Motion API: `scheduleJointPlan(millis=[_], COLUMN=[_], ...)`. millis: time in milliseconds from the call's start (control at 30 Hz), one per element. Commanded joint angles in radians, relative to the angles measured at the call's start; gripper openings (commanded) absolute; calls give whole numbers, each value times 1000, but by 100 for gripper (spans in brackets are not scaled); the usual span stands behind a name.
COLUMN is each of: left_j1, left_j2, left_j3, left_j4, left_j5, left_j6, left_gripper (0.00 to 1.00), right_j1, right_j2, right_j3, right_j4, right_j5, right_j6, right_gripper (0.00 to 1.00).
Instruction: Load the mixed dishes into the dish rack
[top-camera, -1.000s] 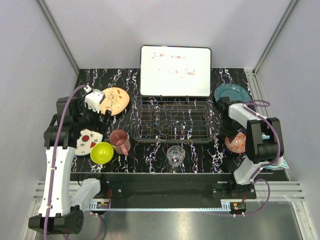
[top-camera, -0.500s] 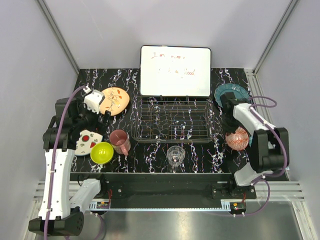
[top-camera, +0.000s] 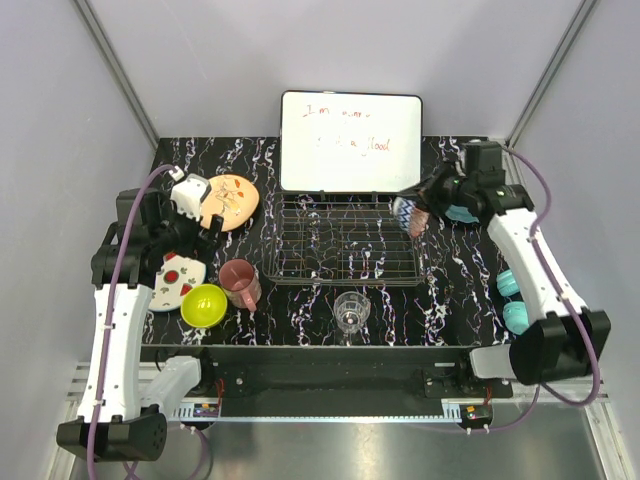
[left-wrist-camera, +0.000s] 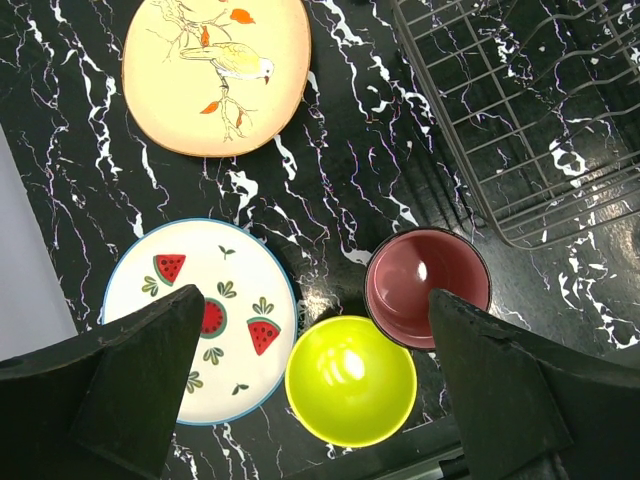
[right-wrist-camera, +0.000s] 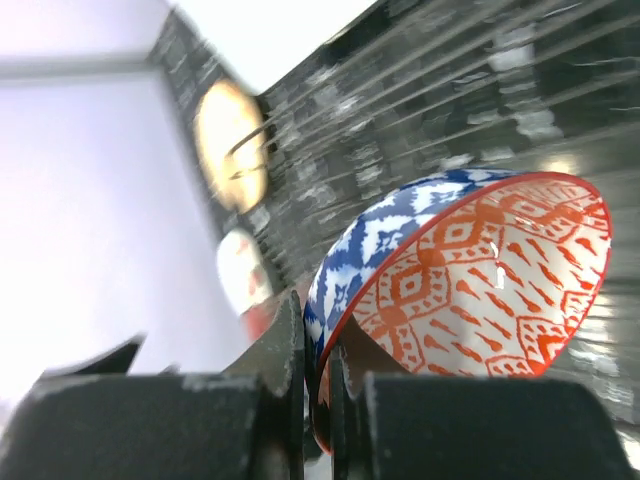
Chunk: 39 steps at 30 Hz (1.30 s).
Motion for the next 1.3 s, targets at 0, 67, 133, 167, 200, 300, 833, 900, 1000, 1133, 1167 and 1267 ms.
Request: scheduleJointPlan(millis=[0, 67, 133, 167, 200, 300, 833, 900, 1000, 1133, 1167, 1267], left_j1=[1, 1, 1, 2, 1, 2, 2, 2, 2, 2, 4, 5], left_j2=[-4, -4, 4, 7, 12, 10, -14, -16, -19, -22, -24, -24], left_j3=[20, 12, 3, 0, 0, -2, -26, -26, -26, -23, -23, -22], left_j4=[48, 53, 55, 56, 55, 56, 36, 36, 35, 35, 35, 36], left_j5=[-24, -16, -13, -7, -7, -1, 0, -1, -9, -16, -18, -16], left_j6=[-16, -19, -32, -38, -42, -41, -9, -7, -7, -3, -2, -7], left_gripper=[99, 99, 99, 99, 99, 99, 99, 99, 99, 99, 99, 99], right_j1=[88, 159, 208, 257, 274, 340, 415, 414, 414, 415, 417, 415], right_j2=[120, 204, 263, 336, 376, 522, 887, 913, 956, 962, 961, 946], right_j3=[166, 209, 245, 266, 319, 381, 483, 476, 461, 420, 411, 380], right_j4=[326, 418, 637, 688, 754, 908, 1035, 1093, 1190, 1232, 1229, 1209], right_j5=[-376, -433, -511, -533, -560, -603, -608, -611, -597, -553, -544, -521], right_j6=[74, 121, 177, 209, 215, 295, 228, 276, 323, 318, 315, 281], right_gripper=[0, 0, 0, 0, 0, 0, 0, 0, 0, 0, 0, 0])
